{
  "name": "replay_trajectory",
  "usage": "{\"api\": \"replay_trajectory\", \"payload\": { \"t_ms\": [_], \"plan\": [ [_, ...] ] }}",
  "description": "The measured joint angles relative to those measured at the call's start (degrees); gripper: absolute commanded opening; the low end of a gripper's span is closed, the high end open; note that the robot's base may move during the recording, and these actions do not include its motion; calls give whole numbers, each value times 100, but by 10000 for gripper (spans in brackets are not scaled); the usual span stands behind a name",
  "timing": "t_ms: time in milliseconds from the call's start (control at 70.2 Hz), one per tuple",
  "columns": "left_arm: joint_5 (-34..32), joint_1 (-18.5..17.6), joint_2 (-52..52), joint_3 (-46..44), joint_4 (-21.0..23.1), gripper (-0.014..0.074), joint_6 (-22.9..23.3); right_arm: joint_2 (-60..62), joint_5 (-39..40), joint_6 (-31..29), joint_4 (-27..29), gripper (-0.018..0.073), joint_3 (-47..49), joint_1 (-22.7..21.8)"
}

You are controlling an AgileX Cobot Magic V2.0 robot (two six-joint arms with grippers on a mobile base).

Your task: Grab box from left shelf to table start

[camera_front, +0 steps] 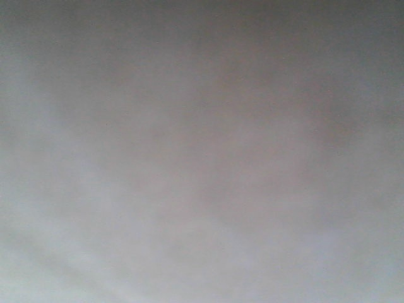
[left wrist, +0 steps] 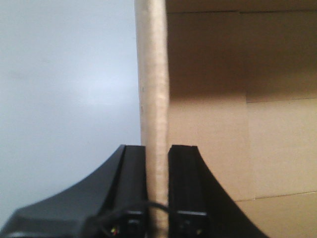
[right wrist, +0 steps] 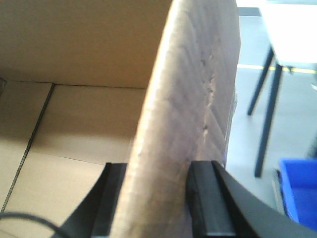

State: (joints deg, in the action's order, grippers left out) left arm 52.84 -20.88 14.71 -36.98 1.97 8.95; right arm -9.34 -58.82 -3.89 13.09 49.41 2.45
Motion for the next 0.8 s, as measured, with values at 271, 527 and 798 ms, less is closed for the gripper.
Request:
{"api": "replay_trajectory", "payload": {
  "t_ms": [271,527,798],
  "plan": [
    [0,0,0,0,0,-93,0,0,0,0,0,57,0,0],
    [0,0,0,4,0,-93,0,0,0,0,0,57,0,0],
    [0,0,0,4,0,-93,0,0,0,0,0,57,0,0]
  ]
}}
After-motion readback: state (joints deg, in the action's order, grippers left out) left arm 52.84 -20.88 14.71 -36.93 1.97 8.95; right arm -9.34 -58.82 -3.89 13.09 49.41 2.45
